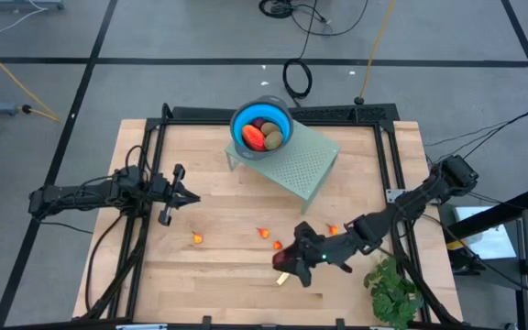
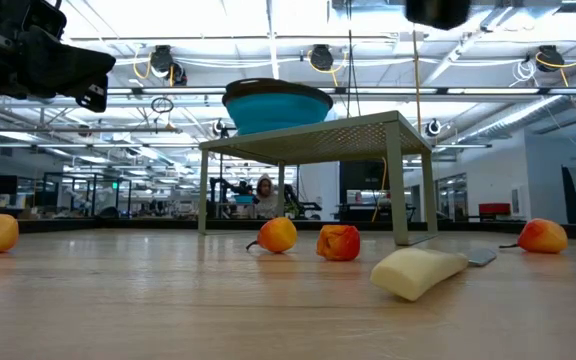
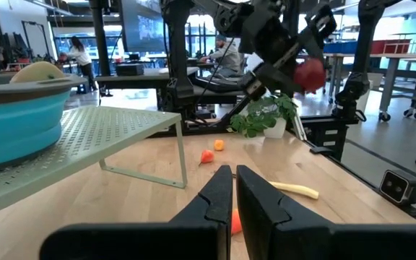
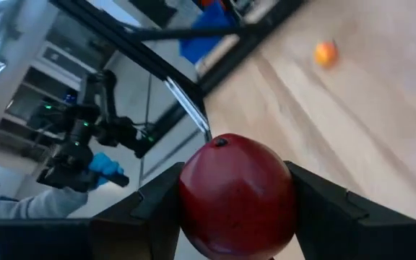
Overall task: Pick & Place Fruit
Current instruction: Put the pomegranate into the blue strainer bowl on the shelf
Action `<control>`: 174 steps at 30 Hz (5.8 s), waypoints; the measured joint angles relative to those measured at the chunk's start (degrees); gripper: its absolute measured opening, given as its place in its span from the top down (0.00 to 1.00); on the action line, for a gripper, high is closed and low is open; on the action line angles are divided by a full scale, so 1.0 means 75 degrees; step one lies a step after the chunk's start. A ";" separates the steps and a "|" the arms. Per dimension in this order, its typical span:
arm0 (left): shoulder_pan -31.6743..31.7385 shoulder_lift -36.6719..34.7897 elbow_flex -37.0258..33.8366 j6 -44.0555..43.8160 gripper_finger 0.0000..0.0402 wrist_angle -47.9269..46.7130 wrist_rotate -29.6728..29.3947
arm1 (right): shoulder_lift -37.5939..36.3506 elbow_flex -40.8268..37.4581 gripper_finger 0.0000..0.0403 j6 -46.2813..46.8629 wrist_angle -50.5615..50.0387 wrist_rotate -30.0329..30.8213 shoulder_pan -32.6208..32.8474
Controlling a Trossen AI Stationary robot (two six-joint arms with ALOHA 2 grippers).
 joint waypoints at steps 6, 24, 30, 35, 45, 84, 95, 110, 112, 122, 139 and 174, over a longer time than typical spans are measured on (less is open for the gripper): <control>-0.0001 0.0000 0.0000 0.0000 0.94 0.0002 0.0000 | 0.0000 0.0000 0.49 -0.1730 0.0690 -0.0034 -0.0323; 0.0002 0.0000 0.0000 -0.0193 0.94 0.0002 -0.0002 | 0.0000 0.0000 0.48 -0.5613 0.0736 -0.1257 -0.1346; 0.0001 0.0000 0.0000 -0.0235 0.94 0.0002 -0.0001 | 0.0000 0.0000 0.48 -0.6867 0.0880 -0.1263 -0.1569; 0.0002 0.0000 0.0000 -0.0233 0.94 0.0002 -0.0003 | 0.0000 0.0000 0.48 -0.8049 0.1316 -0.1234 -0.1708; 0.0001 0.0000 0.0000 -0.0233 0.94 0.0003 -0.0003 | -0.0003 0.0000 0.48 -0.9930 0.2149 -0.1234 -0.2124; -0.0001 0.0000 0.0000 -0.0120 0.94 -0.0001 -0.0012 | -0.0400 0.1157 0.48 -0.8568 0.0103 -0.1177 -0.4679; -0.0001 0.0003 0.0003 0.0000 0.94 0.0003 -0.0015 | -0.0529 0.1539 0.48 -0.8159 -0.0574 -0.1225 -0.5489; -0.0001 0.0003 0.0003 0.0006 0.94 0.0037 -0.0015 | -0.0632 0.1550 0.48 -0.7299 -0.1616 -0.1866 -0.6145; -0.0001 0.0003 0.0003 0.0006 0.94 0.0036 -0.0015 | -0.0632 0.1544 0.48 -0.7297 -0.1716 -0.1848 -0.6186; -0.0001 0.0003 0.0003 0.0231 0.94 0.0038 -0.0071 | -0.0632 0.1542 0.48 -0.7347 -0.1666 -0.1843 -0.6672; -0.0001 0.0003 0.0003 0.0351 0.94 0.0039 -0.0472 | -0.0629 0.1542 0.48 -0.7092 -0.1555 -0.2240 -0.7346; 0.0000 0.0006 0.0003 0.0433 0.94 -0.0016 -0.0475 | -0.0038 0.1530 0.48 -0.6979 -0.1161 -0.2438 -0.7418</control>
